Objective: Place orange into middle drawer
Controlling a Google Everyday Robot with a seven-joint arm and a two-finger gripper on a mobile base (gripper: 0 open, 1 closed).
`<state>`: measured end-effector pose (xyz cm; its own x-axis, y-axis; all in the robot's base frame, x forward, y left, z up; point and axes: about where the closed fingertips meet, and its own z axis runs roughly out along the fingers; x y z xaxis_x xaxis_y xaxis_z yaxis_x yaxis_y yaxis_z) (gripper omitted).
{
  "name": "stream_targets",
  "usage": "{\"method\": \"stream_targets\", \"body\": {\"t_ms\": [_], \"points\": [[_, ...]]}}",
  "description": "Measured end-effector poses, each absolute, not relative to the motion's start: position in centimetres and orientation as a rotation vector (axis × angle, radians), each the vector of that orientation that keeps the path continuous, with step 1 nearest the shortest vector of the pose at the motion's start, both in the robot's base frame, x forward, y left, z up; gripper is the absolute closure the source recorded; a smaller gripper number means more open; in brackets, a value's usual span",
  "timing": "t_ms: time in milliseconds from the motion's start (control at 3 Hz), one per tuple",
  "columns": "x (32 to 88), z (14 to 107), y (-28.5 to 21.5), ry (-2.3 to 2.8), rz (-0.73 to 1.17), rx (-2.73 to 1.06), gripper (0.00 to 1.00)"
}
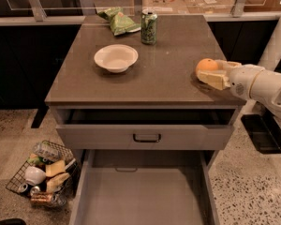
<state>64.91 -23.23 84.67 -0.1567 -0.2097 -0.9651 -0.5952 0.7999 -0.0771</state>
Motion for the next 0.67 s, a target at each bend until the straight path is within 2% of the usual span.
{"method": "stream_targets", "body": {"t_ms": [333, 667], "points": [[64.96, 84.67, -22.97, 1.728, 0.383, -0.634, 0.85], [65.01, 84.66, -22.72, 1.727, 0.387, -0.637, 1.0]]}}
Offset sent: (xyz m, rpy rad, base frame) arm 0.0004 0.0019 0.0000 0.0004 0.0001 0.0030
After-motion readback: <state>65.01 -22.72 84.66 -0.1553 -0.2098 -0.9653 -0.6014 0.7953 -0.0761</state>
